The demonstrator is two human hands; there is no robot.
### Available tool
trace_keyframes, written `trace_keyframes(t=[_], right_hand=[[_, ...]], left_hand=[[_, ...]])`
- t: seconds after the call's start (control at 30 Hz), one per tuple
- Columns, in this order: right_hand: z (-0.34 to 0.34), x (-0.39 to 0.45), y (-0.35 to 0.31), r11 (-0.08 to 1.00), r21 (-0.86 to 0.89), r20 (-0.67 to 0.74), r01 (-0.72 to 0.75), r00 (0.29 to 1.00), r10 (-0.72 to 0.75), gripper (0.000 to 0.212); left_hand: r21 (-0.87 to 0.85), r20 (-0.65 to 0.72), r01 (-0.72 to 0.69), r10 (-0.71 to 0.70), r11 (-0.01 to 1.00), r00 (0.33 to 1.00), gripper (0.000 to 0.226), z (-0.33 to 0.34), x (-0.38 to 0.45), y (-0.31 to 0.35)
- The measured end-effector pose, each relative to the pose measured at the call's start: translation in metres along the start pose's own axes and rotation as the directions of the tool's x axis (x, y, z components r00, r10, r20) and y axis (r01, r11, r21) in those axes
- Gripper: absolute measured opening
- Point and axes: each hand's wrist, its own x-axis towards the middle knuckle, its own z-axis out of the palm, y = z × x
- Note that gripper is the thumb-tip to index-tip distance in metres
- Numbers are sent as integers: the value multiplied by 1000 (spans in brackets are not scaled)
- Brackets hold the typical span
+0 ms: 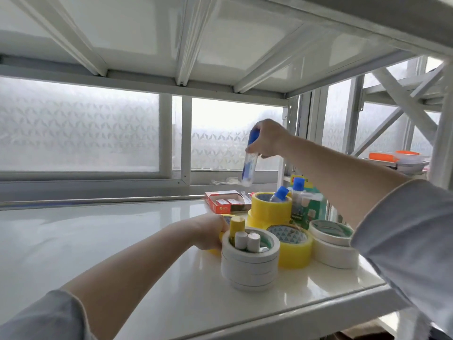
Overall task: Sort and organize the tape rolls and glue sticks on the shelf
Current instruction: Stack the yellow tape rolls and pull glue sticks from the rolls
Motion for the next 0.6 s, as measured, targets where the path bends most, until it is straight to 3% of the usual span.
trace_keyframes(t=[0.13,0.33,0.5,0.6], right_hand=[[-12,10,21,990,-122,-153,-65,987,46,38],[24,-3,50,974,-187,-56,-131,991,122,36],[17,3,39,994,-102,-191,-27,982,7,37],[20,5,24,1000,31,-94,1,996,2,42]], left_hand=[[-14,-8,9,-9,1000,1000,24,1,-1,0],[-15,1,8,-8,1000,1000,25,0,1,1],[43,48,3,-5,999,999,21,-5,2,-8],[80,48,41,-45,996,998,28,-10,-5,-24]])
